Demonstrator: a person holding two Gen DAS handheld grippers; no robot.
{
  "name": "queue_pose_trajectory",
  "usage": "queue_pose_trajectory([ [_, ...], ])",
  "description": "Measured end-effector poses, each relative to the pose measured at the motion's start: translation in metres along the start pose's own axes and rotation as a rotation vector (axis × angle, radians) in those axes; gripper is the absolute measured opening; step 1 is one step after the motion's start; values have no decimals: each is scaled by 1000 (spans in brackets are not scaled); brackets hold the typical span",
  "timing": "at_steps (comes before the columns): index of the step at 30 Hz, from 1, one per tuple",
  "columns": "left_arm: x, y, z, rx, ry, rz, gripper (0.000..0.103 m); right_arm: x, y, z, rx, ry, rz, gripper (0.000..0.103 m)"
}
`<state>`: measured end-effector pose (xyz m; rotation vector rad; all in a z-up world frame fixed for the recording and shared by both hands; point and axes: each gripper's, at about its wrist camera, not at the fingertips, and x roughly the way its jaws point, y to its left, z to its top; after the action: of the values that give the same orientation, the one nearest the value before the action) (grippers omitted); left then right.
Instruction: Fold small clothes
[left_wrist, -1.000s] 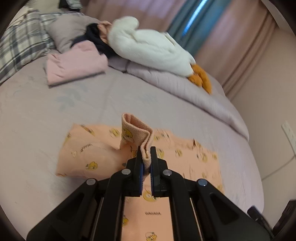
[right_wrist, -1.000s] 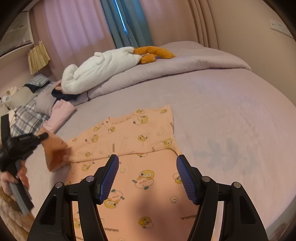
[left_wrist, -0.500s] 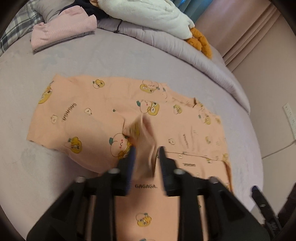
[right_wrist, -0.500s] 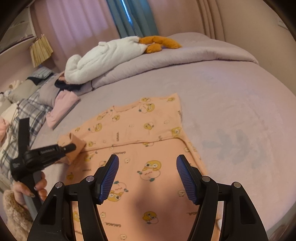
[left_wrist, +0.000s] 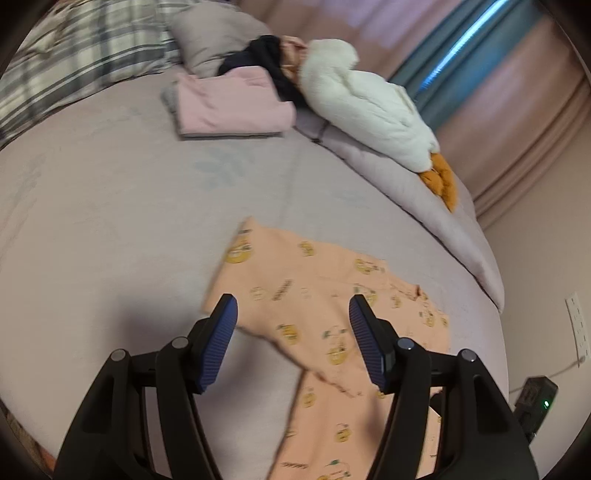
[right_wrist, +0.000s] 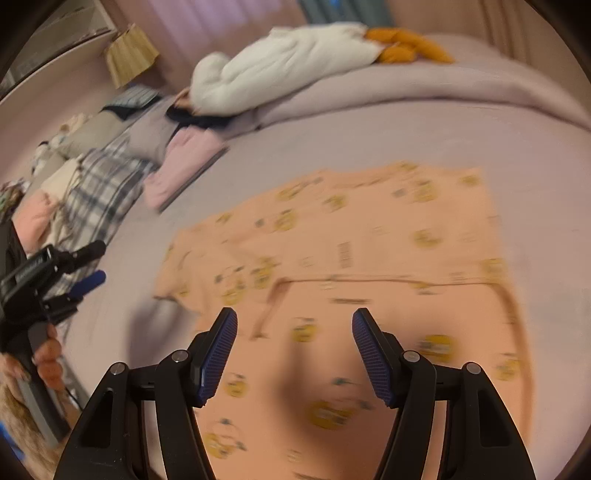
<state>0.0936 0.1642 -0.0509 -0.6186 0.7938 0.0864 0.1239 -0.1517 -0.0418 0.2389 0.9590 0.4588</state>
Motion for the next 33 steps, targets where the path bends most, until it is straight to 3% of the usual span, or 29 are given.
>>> queue_pose_trajectory([
  [4, -6, 21, -9, -21, -8, 48, 63, 37, 19, 3, 2, 84, 50, 67],
  [8, -11, 45, -16, -50, -10, 93, 63, 67, 33, 3, -12, 148, 24, 67],
  [14, -15, 65, -14, -108, -10, 98, 63, 96, 45, 3, -37, 202, -34, 60],
  [18, -18, 72, -14, -127, -11, 97, 63, 103, 48, 7, -57, 190, -79, 47],
  [20, -18, 75, -14, -136, -12, 97, 63, 104, 47, 9, -57, 182, -97, 28],
  [23, -17, 78, -14, -143, -7, 104, 63, 103, 46, 13, -52, 193, -71, 11],
  [33, -9, 74, -12, -144, 7, 91, 63, 43, 71, 51, -169, 70, -29, 9],
])
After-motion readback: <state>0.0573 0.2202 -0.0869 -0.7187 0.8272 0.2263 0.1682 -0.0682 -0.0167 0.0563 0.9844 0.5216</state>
